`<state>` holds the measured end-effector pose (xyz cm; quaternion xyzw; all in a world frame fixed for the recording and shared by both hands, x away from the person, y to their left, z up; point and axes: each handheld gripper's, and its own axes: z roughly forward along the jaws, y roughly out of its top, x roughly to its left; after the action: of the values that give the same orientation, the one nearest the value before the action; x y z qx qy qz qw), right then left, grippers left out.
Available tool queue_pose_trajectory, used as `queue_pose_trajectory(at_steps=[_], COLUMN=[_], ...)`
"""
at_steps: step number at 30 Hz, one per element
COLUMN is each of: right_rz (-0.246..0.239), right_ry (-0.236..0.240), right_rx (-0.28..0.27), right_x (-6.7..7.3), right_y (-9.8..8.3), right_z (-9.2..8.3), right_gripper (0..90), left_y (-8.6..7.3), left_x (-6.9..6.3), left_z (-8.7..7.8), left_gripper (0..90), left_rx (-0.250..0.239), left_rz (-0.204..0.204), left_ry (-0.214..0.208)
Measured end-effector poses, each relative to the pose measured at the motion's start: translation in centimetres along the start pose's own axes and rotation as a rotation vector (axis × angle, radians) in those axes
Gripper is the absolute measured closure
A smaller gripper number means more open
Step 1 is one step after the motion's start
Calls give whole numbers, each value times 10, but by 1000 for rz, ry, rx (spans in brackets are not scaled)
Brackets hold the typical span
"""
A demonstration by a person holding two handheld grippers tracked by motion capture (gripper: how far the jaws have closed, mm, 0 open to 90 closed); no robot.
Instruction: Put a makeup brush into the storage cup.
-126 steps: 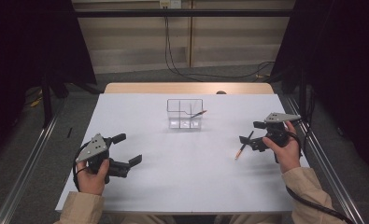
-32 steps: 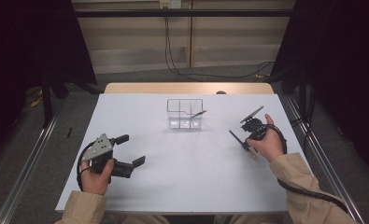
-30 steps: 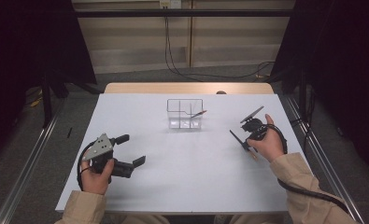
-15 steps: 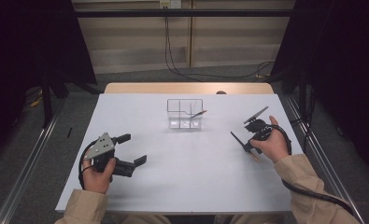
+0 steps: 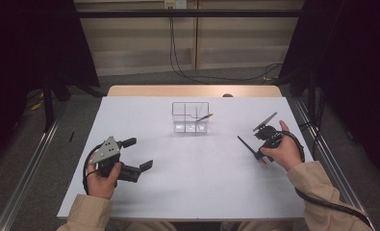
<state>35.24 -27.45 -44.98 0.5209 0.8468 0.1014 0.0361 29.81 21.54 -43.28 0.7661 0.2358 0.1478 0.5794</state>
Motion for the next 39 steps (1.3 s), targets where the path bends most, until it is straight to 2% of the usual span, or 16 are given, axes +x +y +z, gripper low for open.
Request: queue_pose_trajectory(at_steps=[3,6,11,14,24,35,39], right_rz=[-13,-23,-46,-49,-92,-199,-237], right_ry=[-18,-19,-2,13,35,69,80], right_rx=[13,18,14,-16,-33,-53,-64], right_x=[3,3,2,0,3,15,20], right_y=[2,3,2,1,0,-2,-2], right_z=[0,0,-1,-1,-11,-18,-21], right_gripper=[831,833,834,834,834,834,834], left_y=[0,0,0,0,0,2,4], left_x=[0,0,-1,-1,-1,-3,-6], left_z=[0,0,1,2,5,12,16], left_gripper=[0,0,0,0,0,0,0], left_rx=[2,3,7,12,5,11,13], left_rz=[-1,0,1,4,-16,-18,-23], left_ry=[0,1,-4,-6,-12,-25,-43])
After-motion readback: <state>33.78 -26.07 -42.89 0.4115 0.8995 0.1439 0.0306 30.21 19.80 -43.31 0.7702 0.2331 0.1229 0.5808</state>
